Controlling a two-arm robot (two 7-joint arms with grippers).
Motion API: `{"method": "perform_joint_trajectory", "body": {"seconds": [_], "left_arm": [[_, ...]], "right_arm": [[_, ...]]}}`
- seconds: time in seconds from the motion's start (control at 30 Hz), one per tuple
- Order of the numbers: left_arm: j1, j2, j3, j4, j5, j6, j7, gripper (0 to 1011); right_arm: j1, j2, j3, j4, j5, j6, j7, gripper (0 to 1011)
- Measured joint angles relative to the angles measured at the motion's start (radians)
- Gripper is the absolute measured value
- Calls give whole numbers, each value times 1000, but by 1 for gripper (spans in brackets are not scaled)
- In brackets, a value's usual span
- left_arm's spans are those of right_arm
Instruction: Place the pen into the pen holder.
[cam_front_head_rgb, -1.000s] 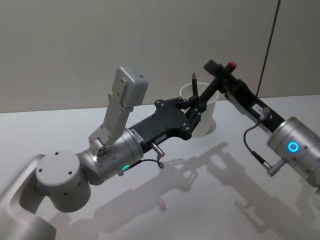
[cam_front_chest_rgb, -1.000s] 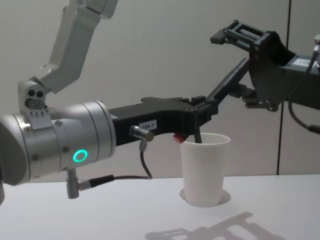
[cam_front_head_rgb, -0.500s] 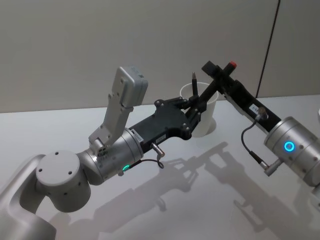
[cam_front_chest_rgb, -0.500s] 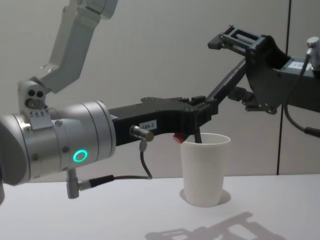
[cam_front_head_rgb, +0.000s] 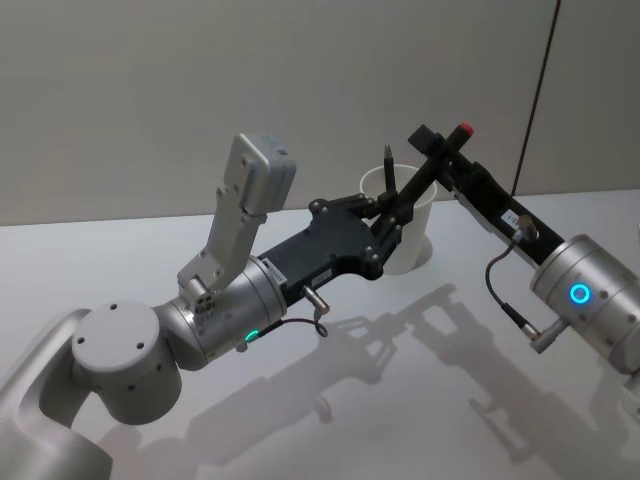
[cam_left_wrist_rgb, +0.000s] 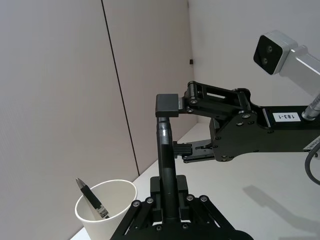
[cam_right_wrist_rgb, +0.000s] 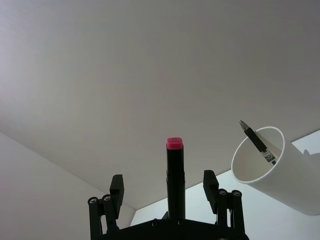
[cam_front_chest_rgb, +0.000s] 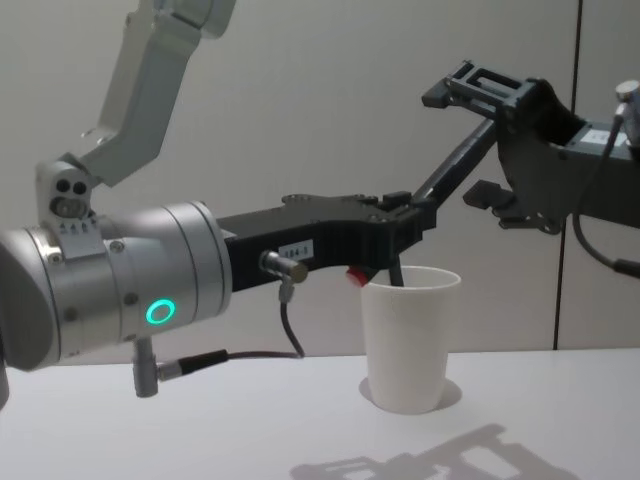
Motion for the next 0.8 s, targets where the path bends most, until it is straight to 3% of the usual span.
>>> {"method": "perform_joint_trajectory", "body": {"seconds": [0.27,0.57,0.6,0.8], "left_arm": [[0,0,0,0,0,0,0,180],[0,0,0,0,0,0,0,180],[0,0,0,0,0,0,0,180],[0,0,0,0,0,0,0,180]], "right_arm": [[2,3,-3,-1,-1,0,-5,952],[3,5,-4,-2,-2,0,-8,707],[3,5,-4,-2,-2,0,-8,636],[4,5,-5,-2,-2,0,-10,454]]}}
